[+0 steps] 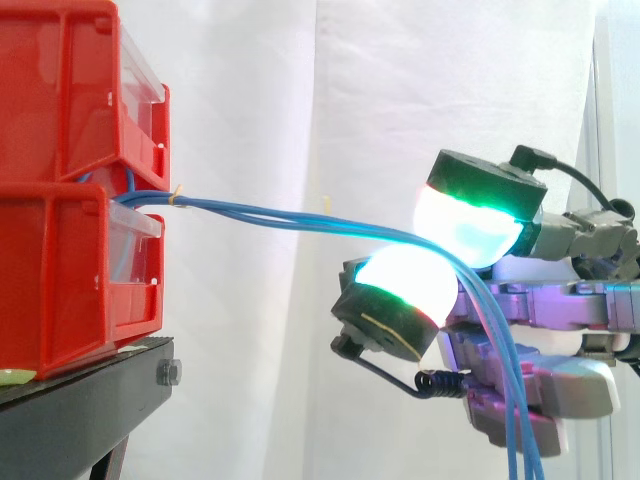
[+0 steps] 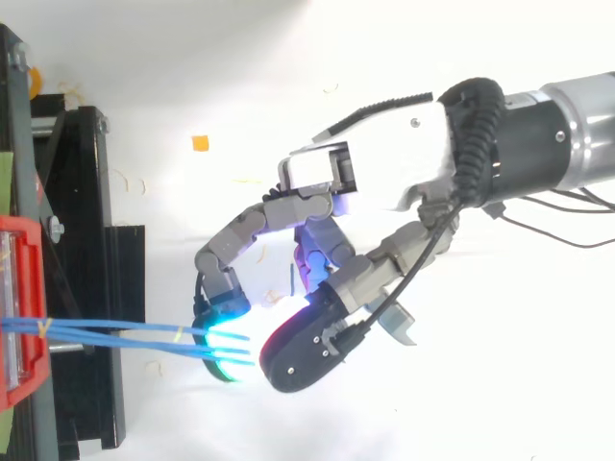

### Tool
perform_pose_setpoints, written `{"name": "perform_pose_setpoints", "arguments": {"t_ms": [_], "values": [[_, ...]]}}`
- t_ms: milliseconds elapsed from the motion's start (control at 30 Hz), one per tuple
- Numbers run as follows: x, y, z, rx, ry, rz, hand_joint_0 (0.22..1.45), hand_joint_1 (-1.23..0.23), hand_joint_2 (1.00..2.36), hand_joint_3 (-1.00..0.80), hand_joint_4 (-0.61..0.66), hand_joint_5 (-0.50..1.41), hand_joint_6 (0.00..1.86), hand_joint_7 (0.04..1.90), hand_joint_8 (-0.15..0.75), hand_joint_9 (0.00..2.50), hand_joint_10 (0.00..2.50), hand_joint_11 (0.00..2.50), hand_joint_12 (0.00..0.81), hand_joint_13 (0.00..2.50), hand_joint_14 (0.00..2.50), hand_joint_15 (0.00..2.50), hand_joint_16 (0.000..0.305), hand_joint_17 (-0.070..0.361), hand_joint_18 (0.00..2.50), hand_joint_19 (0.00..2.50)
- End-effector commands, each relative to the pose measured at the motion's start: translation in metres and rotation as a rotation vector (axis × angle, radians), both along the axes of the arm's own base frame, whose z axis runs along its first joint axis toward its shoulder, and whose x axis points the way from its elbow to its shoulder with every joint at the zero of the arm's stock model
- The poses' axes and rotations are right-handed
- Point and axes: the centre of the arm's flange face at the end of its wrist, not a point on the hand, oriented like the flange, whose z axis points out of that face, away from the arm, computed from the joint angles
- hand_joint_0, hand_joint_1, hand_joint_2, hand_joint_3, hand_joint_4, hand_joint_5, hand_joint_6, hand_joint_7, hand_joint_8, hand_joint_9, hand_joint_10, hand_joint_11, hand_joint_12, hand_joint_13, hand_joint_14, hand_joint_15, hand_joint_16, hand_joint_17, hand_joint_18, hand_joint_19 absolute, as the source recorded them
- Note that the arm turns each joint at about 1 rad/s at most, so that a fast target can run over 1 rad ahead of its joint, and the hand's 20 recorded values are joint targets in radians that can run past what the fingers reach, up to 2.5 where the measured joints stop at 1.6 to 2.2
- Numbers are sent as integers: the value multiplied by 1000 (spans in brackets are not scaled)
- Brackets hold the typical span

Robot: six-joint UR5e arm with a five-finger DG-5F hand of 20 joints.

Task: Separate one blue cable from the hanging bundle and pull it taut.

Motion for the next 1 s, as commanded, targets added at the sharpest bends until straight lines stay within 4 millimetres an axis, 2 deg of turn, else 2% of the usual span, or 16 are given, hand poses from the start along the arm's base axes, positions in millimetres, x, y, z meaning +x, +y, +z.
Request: {"name": "perform_pose_setpoints", "arguments": {"t_ms": [0, 333, 467, 633, 767, 967], "values": [[-4, -3, 10, 0, 4, 0, 727, -728, 1021, -53, 112, 151, 504, 1287, 111, 1950, 10, 225, 258, 1449, 16, 416, 66, 149, 1270, 473], [-15, -9, 24, -2, 41, 26, 726, -726, 1020, -53, 116, 151, 504, 1291, 110, 1950, 10, 226, 257, 1451, 16, 417, 66, 148, 1268, 474], [-17, -11, 22, 11, 61, 37, 725, -726, 1020, -53, 124, 151, 504, 1290, 117, 1950, 12, 225, 256, 1452, 16, 416, 66, 147, 1268, 481], [-17, -11, 23, 90, 77, 49, 725, -724, 1021, -56, 120, 150, 504, 1289, 112, 1953, 10, 222, 263, 1450, 16, 417, 66, 148, 1266, 474], [-18, -6, 24, 223, 114, 70, 725, -724, 1021, -55, 127, 150, 504, 1293, 118, 1953, 10, 227, 259, 1450, 17, 409, 65, 147, 1265, 483], [-18, -5, 22, 265, 127, 75, 726, -725, 1021, -60, 127, 150, 504, 1286, 116, 1950, 10, 220, 256, 1452, 16, 418, 65, 147, 1265, 483]]}}
